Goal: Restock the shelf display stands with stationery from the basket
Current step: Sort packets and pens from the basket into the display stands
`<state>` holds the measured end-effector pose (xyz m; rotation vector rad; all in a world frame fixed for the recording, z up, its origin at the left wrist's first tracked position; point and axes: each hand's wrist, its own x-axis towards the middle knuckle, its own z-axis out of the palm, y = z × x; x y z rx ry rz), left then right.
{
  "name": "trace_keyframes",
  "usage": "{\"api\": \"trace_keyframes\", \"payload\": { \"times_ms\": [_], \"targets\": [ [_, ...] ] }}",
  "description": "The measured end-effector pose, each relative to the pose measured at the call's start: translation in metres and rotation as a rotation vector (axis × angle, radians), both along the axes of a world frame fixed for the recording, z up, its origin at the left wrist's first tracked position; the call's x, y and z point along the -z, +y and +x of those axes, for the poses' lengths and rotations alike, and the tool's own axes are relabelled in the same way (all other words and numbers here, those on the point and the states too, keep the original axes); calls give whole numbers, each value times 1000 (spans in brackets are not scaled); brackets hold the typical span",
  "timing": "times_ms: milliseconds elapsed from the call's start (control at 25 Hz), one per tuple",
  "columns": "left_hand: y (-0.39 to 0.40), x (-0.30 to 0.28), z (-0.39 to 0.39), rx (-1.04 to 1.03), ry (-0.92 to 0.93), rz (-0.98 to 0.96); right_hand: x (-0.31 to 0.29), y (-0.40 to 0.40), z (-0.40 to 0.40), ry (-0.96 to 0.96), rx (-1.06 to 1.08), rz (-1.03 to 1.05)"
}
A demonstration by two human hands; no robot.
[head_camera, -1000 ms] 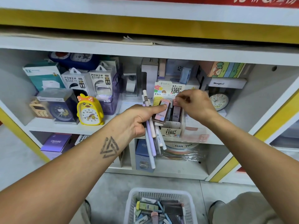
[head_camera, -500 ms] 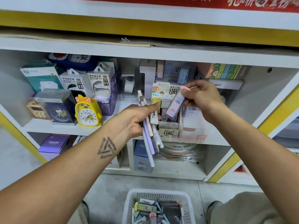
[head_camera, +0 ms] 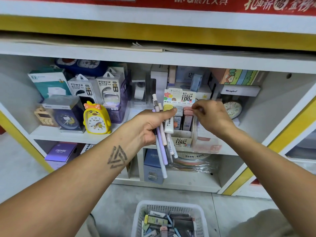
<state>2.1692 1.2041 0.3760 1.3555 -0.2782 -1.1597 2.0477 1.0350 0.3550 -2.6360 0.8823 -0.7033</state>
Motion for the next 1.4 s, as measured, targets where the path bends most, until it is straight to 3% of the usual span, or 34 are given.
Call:
{"api": "trace_keyframes", "payload": {
  "times_ms": [80, 200, 360, 520, 800, 920, 1120, 1400],
  "targets": [
    [1, -1, -1, 22, -17, -7, -5, 8, -1, -142, -45, 248],
    [0, 0, -6, 62, -30, -11, -11, 28, -1, -272, -299, 926],
    [3, -1, -4, 81, 28, -35, -14, 40, 3, -292, -502, 1149],
    [10, -4, 7, 53, 7, -10, -12, 52, 18, -246, -555, 1094],
    [42, 2, 48, -155, -27, 46, -19, 55, 50, -551, -378, 1039],
    [58, 7, 67, -250, -75, 87, -16, 49, 56, -486, -245, 805],
    [70, 9, 82, -288, -104, 85, -1, 55, 72, -193, -259, 298],
    [76, 8, 88, -277, -76, 82, 0, 56, 83, -201, -280, 286]
  ]
}}
